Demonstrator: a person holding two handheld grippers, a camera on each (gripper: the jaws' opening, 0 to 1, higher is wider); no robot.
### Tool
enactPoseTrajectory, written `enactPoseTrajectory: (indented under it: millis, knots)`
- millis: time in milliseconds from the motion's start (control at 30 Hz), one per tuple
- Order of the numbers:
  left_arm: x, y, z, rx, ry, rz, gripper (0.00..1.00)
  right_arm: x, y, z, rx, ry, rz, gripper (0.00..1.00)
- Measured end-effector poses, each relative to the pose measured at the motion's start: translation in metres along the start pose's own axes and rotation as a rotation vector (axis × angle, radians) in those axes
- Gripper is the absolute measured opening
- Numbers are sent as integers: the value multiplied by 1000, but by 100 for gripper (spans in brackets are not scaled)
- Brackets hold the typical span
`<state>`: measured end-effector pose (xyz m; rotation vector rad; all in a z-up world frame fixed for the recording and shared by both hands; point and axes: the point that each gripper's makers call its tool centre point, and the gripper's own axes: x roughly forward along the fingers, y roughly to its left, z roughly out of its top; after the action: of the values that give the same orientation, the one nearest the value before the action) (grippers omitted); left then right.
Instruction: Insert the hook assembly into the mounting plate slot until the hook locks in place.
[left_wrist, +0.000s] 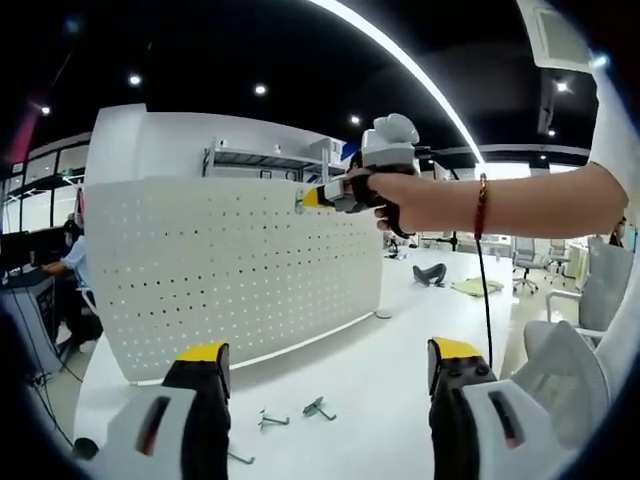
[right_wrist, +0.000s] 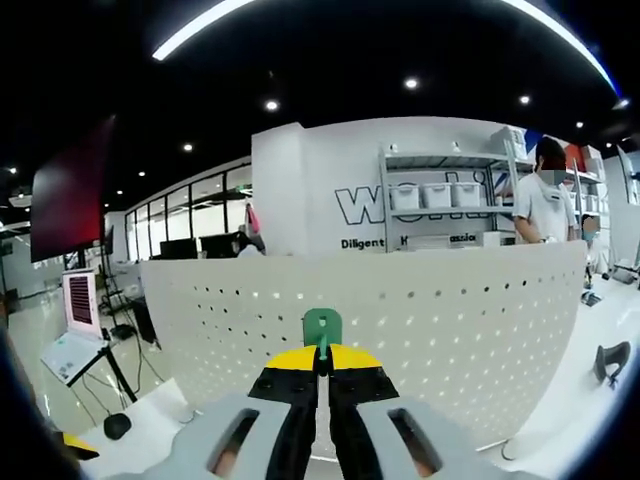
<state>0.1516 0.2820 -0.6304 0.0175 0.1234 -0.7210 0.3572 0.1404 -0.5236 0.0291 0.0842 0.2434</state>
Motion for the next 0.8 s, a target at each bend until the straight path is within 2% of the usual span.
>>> enactPoseTrajectory:
  millis: [700, 800]
  knots:
    - [-3, 5, -4, -26, -1, 10, 82, 27, -17, 2, -15, 20, -48, 1]
    - [-4, 8, -6, -61, -8, 12, 82, 30, -19, 1, -8, 24, -55, 1]
